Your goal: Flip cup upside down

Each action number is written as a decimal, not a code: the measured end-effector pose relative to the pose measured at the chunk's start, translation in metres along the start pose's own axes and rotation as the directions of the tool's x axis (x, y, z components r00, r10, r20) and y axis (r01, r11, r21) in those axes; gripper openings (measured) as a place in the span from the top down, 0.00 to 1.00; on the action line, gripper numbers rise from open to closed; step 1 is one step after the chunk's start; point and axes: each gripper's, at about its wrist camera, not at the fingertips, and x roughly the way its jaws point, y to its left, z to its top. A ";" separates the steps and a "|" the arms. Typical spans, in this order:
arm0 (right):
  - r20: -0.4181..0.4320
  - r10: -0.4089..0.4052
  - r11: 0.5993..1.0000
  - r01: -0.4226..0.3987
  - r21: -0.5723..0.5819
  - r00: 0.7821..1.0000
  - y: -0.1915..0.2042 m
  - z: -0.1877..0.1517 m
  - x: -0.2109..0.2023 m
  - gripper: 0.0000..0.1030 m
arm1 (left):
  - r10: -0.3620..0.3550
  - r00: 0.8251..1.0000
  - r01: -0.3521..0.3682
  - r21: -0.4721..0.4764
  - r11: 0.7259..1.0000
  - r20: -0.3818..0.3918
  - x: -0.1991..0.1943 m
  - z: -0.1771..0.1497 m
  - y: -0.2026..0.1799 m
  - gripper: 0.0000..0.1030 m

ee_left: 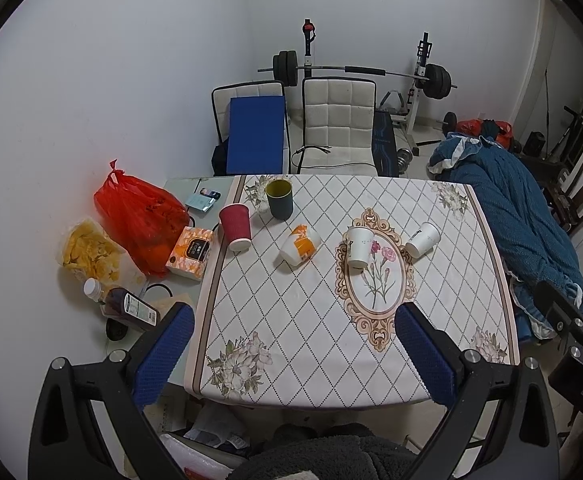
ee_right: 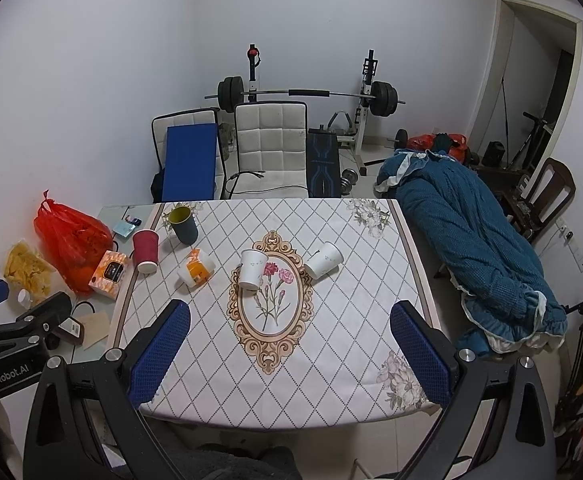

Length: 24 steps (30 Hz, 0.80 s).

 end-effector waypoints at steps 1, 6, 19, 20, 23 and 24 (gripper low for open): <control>0.000 -0.001 1.000 0.001 -0.002 1.000 0.000 -0.001 0.001 0.01 | -0.001 1.000 0.001 -0.001 1.000 -0.001 0.000 0.000 0.000 0.00; 0.003 -0.002 1.000 0.002 -0.002 1.000 0.000 0.001 -0.001 0.01 | -0.005 1.000 0.005 -0.002 1.000 0.000 -0.002 0.002 -0.003 0.00; 0.017 -0.007 1.000 0.007 -0.011 1.000 0.000 0.002 -0.001 0.01 | -0.011 1.000 0.011 -0.005 1.000 0.003 -0.001 0.004 -0.004 0.00; 0.017 -0.005 1.000 0.005 -0.010 1.000 0.000 0.003 0.000 0.01 | -0.011 1.000 0.011 -0.006 1.000 0.004 -0.001 0.004 -0.003 0.00; 0.017 -0.003 1.000 0.003 -0.010 1.000 0.000 0.000 0.000 0.01 | -0.010 1.000 0.010 -0.005 1.000 0.003 -0.001 0.004 -0.003 0.00; 0.009 0.000 1.000 0.000 -0.010 1.000 -0.001 0.000 0.000 0.01 | -0.009 1.000 0.009 -0.006 1.000 0.004 -0.001 0.003 -0.002 0.00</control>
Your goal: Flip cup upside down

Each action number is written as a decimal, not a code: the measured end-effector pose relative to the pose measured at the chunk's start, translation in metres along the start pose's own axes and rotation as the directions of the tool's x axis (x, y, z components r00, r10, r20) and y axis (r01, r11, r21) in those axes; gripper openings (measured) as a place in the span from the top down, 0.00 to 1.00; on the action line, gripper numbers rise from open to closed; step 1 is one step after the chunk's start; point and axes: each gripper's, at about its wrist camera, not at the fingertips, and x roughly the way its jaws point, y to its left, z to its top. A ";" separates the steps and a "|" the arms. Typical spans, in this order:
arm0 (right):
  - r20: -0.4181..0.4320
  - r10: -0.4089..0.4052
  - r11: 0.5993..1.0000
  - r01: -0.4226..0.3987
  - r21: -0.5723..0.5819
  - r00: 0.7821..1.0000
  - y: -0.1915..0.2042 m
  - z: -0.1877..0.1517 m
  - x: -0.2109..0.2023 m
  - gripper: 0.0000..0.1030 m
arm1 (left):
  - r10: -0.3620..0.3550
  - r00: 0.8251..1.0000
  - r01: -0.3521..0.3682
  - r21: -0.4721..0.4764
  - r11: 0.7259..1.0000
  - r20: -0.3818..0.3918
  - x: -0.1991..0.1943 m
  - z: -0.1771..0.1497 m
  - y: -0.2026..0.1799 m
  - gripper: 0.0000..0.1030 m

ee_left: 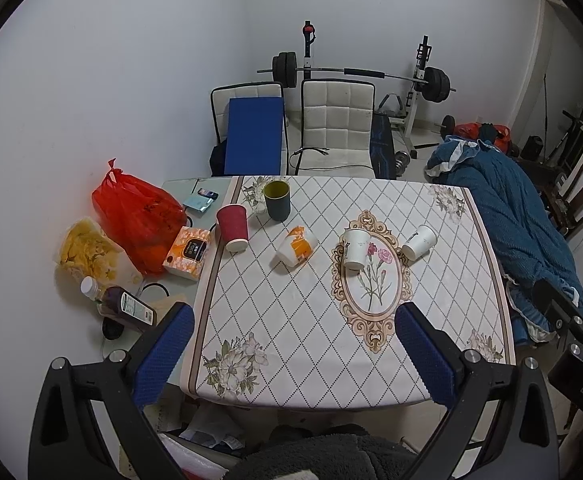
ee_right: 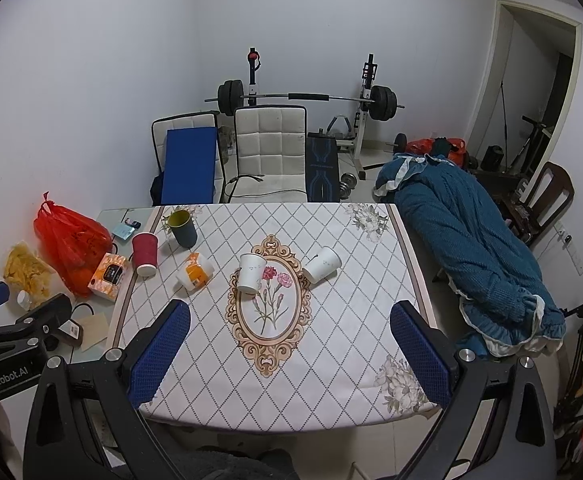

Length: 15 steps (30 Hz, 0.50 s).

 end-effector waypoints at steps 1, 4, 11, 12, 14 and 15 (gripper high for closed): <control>-0.001 0.002 1.000 -0.002 0.002 1.000 0.000 0.001 0.001 0.01 | 0.002 1.000 -0.002 0.000 1.000 -0.002 0.002 0.000 0.000 0.00; -0.007 0.012 1.000 -0.012 0.012 1.000 -0.003 -0.002 0.007 0.01 | 0.010 1.000 -0.011 -0.015 1.000 -0.007 0.011 0.001 0.001 0.00; -0.114 0.077 0.996 -0.072 0.048 0.990 -0.015 -0.017 0.074 0.01 | 0.133 0.988 -0.138 -0.057 0.989 -0.076 0.071 -0.005 0.013 0.00; -0.152 0.099 0.994 -0.092 0.052 0.983 -0.014 -0.022 0.093 0.01 | 0.155 0.983 -0.161 -0.058 0.985 -0.095 0.083 -0.008 0.015 0.00; -0.209 0.123 0.992 -0.114 0.053 0.970 -0.011 -0.030 0.122 0.01 | 0.177 0.976 -0.187 -0.062 0.980 -0.129 0.104 -0.012 0.022 0.00; -0.233 0.128 0.991 -0.120 0.052 0.964 -0.009 -0.035 0.136 0.01 | 0.193 0.969 -0.205 -0.064 0.977 -0.152 0.116 -0.014 0.026 0.00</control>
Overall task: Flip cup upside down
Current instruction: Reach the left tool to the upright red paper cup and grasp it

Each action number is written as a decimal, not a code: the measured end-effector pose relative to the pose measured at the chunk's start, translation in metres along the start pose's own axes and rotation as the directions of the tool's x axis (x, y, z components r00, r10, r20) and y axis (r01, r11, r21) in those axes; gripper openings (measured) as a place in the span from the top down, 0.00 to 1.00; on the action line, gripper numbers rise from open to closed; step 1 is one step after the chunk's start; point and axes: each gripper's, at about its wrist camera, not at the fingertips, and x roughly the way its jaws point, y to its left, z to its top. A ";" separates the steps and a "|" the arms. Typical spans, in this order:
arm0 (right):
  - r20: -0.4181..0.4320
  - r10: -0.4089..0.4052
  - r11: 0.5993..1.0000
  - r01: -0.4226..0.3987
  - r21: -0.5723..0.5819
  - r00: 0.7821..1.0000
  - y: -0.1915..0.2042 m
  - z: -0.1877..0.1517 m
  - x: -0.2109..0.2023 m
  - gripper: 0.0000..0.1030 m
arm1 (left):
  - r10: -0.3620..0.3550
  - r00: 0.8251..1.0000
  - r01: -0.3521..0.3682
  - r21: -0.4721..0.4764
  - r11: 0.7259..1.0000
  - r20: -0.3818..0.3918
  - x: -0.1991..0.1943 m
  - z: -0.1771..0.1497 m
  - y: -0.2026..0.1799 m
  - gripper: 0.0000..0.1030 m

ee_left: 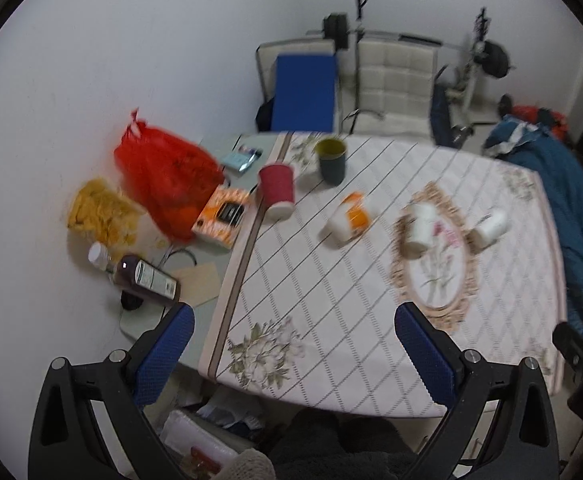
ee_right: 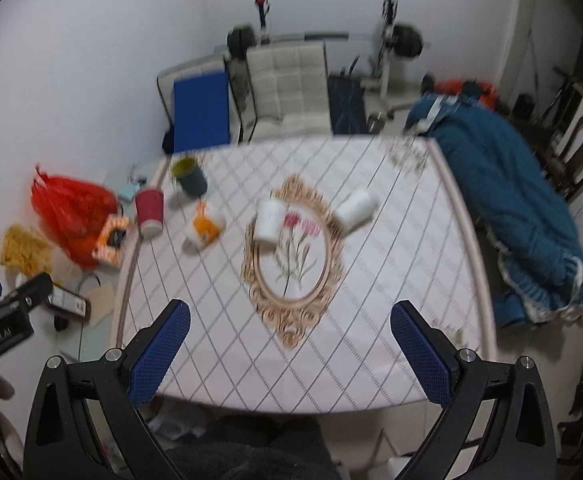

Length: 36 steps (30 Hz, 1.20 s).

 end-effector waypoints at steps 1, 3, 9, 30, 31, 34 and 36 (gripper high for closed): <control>-0.032 0.006 1.000 -0.006 -0.004 0.999 0.001 -0.002 0.018 0.01 | 0.007 1.000 -0.007 -0.004 1.000 -0.023 0.013 0.000 0.002 0.00; -0.083 0.006 1.000 -0.007 -0.008 0.997 0.003 -0.006 0.048 0.01 | 0.017 0.998 -0.018 -0.010 1.000 -0.061 0.036 0.002 0.006 0.00; -0.249 0.013 1.000 -0.015 -0.004 0.968 0.018 -0.019 0.138 0.01 | 0.027 0.985 -0.028 -0.007 1.000 -0.170 0.107 0.022 0.015 0.00; -0.503 -0.066 0.998 0.056 -0.035 0.862 0.141 0.031 0.351 0.01 | -0.029 0.932 0.037 0.016 0.999 -0.361 0.332 0.161 0.070 0.00; -0.505 -0.069 0.998 0.059 -0.036 0.860 0.143 0.034 0.355 0.01 | -0.043 0.928 0.049 0.008 0.999 -0.370 0.340 0.167 0.071 0.00; -0.516 -0.078 0.997 0.069 -0.035 0.853 0.152 0.045 0.370 0.01 | -0.092 0.912 0.087 -0.030 0.996 -0.401 0.366 0.186 0.076 0.00; -0.521 -0.086 0.996 0.080 -0.036 0.849 0.157 0.052 0.378 0.01 | -0.102 0.903 0.093 -0.043 0.995 -0.417 0.382 0.196 0.077 0.00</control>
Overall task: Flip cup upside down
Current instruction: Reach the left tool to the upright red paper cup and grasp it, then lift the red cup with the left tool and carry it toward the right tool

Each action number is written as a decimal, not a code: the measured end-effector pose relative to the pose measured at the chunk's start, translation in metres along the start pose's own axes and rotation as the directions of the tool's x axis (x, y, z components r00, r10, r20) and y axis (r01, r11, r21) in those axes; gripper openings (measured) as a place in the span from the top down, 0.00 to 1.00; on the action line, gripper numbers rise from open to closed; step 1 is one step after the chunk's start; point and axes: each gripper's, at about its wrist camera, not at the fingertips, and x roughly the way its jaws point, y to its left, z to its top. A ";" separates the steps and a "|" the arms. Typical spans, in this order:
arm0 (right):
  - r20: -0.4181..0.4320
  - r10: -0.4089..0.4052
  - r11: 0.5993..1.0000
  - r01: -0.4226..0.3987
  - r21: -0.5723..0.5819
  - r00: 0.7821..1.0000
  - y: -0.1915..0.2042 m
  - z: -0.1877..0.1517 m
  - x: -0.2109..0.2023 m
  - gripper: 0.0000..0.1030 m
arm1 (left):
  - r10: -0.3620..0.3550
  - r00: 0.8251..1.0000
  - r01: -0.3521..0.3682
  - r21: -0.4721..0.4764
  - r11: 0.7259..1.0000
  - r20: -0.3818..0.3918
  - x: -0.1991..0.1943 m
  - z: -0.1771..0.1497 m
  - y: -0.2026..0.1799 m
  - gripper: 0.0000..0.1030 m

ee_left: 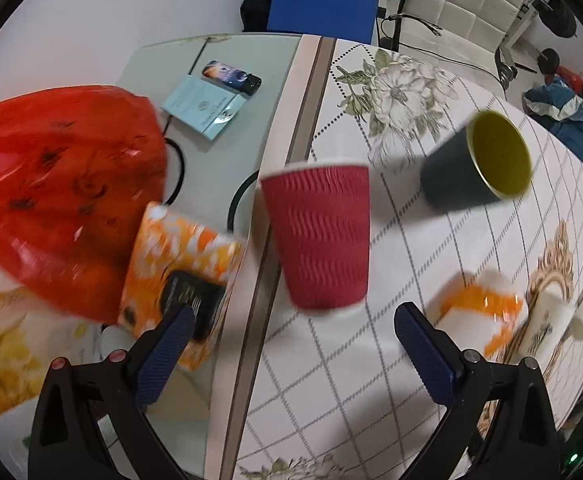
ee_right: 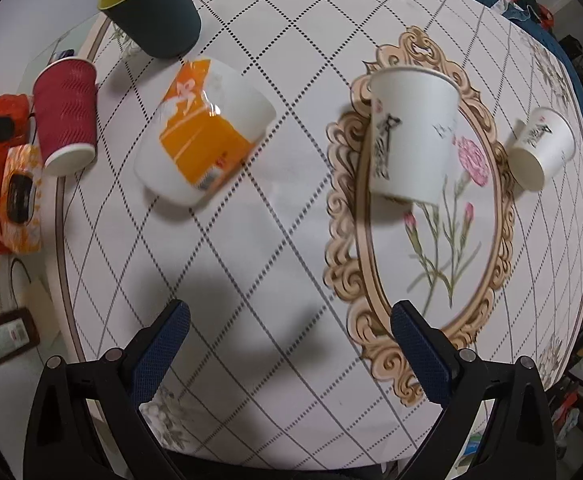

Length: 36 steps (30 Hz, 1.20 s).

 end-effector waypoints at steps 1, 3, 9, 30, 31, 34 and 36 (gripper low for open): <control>-0.004 -0.010 1.000 0.010 0.002 1.000 0.002 0.004 0.002 0.01 | 0.000 1.000 0.000 -0.001 1.000 -0.009 0.006 0.007 0.000 0.00; -0.012 -0.022 1.000 0.022 0.006 1.000 0.006 0.013 0.005 0.01 | -0.005 1.000 0.006 0.007 1.000 -0.031 0.018 0.019 -0.002 0.00; -0.024 -0.041 0.999 0.041 0.008 0.999 0.017 0.031 0.012 0.01 | -0.002 0.997 0.006 0.051 0.999 -0.074 0.048 0.037 -0.012 0.02; -0.035 -0.150 0.989 0.149 -0.019 0.988 0.026 0.043 0.016 0.01 | 0.104 0.993 -0.094 0.189 0.977 -0.045 0.076 0.033 -0.046 0.23; -0.034 -0.150 0.989 0.149 -0.022 0.988 0.025 0.042 0.015 0.01 | 0.104 0.994 -0.094 0.191 0.977 -0.042 0.073 0.029 -0.046 0.23; -0.032 -0.148 0.989 0.148 -0.026 0.988 0.023 0.036 0.014 0.01 | 0.102 0.994 -0.094 0.191 0.977 -0.033 0.066 0.015 -0.049 0.24; -0.029 -0.146 0.989 0.146 -0.030 0.989 0.021 0.031 0.013 0.01 | 0.101 0.995 -0.094 0.191 0.977 -0.028 0.059 0.001 -0.051 0.24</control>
